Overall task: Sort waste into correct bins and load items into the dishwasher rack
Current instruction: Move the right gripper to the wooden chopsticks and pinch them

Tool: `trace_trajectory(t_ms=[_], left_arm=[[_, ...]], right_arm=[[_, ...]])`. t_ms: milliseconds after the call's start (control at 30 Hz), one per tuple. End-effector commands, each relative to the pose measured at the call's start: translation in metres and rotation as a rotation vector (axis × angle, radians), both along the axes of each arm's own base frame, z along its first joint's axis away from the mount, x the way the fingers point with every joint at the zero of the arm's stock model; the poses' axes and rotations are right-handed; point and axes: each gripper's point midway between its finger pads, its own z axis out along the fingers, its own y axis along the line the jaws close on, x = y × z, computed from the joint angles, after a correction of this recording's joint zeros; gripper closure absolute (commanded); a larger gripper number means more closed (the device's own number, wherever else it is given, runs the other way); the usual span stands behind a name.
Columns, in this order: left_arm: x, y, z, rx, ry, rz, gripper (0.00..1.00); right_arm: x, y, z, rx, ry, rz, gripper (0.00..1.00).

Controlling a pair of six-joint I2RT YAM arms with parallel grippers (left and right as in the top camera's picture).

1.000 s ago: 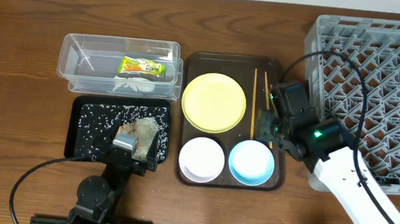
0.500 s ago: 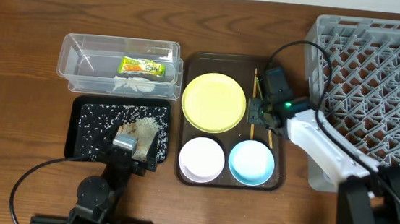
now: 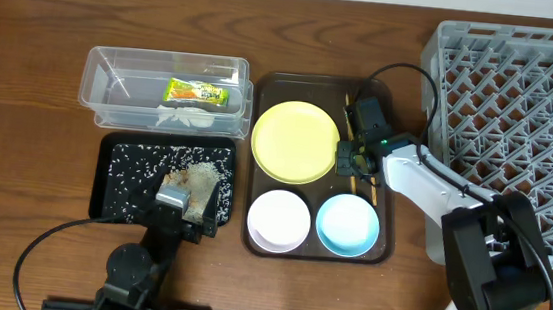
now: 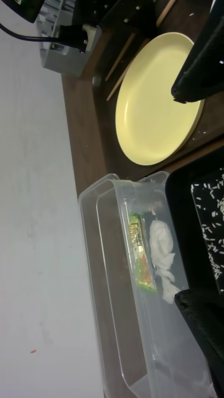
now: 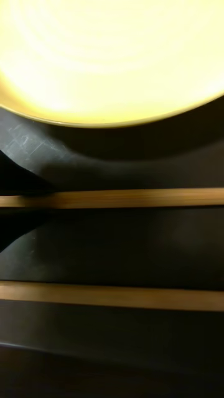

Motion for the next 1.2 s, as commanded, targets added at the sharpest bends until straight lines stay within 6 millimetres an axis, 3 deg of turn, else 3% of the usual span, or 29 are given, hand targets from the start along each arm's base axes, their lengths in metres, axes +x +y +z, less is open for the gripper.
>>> trace_trajectory(t_ms=[0,167,300,433,533,767,1033,1067,1167], left_arm=[[0.000,0.002,-0.017,0.016,0.047,0.011,0.03],[0.000,0.002,-0.017,0.016,0.047,0.011,0.03],[0.000,0.002,-0.017,0.016,0.047,0.011,0.03],[0.000,0.002,-0.017,0.016,0.047,0.011,0.03],[0.000,0.002,-0.017,0.016,0.047,0.011,0.03],[0.000,0.002,-0.017,0.016,0.047,0.011,0.03],[0.000,0.002,-0.017,0.016,0.047,0.011,0.03],[0.000,0.002,-0.017,0.016,0.047,0.011,0.03],[0.000,0.002,-0.017,0.016,0.047,0.010,0.03]], right_arm=[[0.006,-0.007,0.013,0.009,-0.006,-0.020,0.99],[0.015,-0.018,0.061,0.008,-0.059,0.000,0.99],[0.021,-0.038,0.110,0.009,-0.130,-0.006,0.99],[0.023,-0.077,0.145,-0.021,-0.201,-0.091,0.99],[0.025,-0.116,0.159,-0.067,-0.235,-0.162,0.99],[0.027,-0.174,0.147,-0.129,-0.198,-0.259,0.99],[0.029,-0.180,0.113,-0.173,-0.107,-0.196,0.99],[0.029,-0.180,0.110,-0.173,-0.098,-0.196,0.95],[0.031,-0.174,0.110,-0.150,-0.104,-0.197,0.53]])
